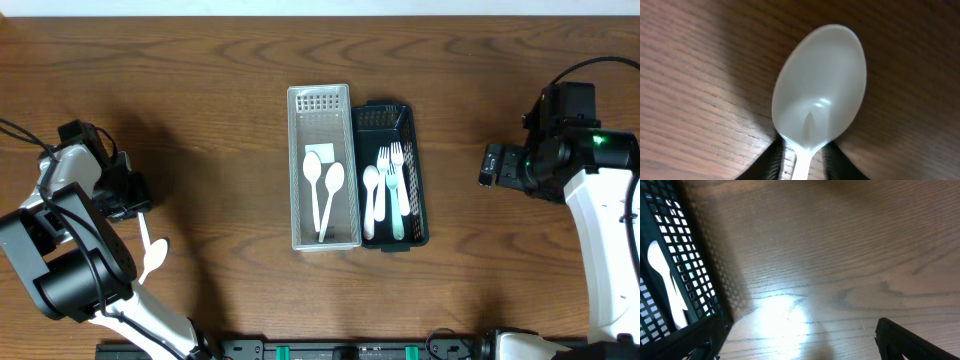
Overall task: Pack container
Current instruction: 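Move the left gripper to a white spoon on the left and grasp it, then carry the spoon into the clear basket and release it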
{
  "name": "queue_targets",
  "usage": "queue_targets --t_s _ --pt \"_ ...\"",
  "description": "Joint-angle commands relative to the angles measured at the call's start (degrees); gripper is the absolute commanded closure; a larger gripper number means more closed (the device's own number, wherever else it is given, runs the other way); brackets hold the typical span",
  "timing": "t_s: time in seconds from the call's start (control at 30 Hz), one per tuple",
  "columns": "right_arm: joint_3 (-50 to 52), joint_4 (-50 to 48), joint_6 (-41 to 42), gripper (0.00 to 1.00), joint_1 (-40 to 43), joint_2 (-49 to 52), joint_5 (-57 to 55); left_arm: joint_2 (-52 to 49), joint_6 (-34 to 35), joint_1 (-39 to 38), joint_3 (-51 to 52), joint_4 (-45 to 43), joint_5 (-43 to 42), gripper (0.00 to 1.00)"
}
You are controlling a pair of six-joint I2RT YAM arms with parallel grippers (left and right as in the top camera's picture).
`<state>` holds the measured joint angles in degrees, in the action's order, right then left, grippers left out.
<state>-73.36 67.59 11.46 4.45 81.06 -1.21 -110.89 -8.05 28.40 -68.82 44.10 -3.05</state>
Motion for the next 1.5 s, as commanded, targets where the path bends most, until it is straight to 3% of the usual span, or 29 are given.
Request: queue_targets --t_s 0.0,0.3,0.57,0.9,1.07,1.27,1.47 --pt "-0.02 -0.04 -0.87 0.01 0.52 -0.15 0.17 -1.97 -0.46 0.31 0.28 0.15 1.09 0.78" --pt "-0.02 0.11 -1.11 0.01 0.55 -0.15 0.15 -1.95 -0.24 0.31 0.28 0.13 1.07 0.94" --pt "-0.02 0.11 -1.27 0.01 0.52 -0.15 0.17 -1.70 3.50 0.28 -1.33 0.31 0.76 0.94" --pt "-0.02 0.09 -1.25 0.01 0.52 -0.15 0.20 4.83 6.86 -3.85 -10.38 9.11 -5.55 0.94" --pt "-0.02 0.13 -1.22 0.01 0.52 -0.15 0.24 14.25 6.84 -12.33 -11.21 10.56 -5.53 0.94" --pt "-0.02 0.09 -1.22 0.01 0.50 -0.15 0.24 24.90 7.10 -28.72 -11.21 12.79 -5.03 0.94" --pt "-0.02 0.11 -1.22 0.01 0.50 -0.15 0.24 27.41 13.18 -44.94 -11.19 13.09 -4.90 0.94"
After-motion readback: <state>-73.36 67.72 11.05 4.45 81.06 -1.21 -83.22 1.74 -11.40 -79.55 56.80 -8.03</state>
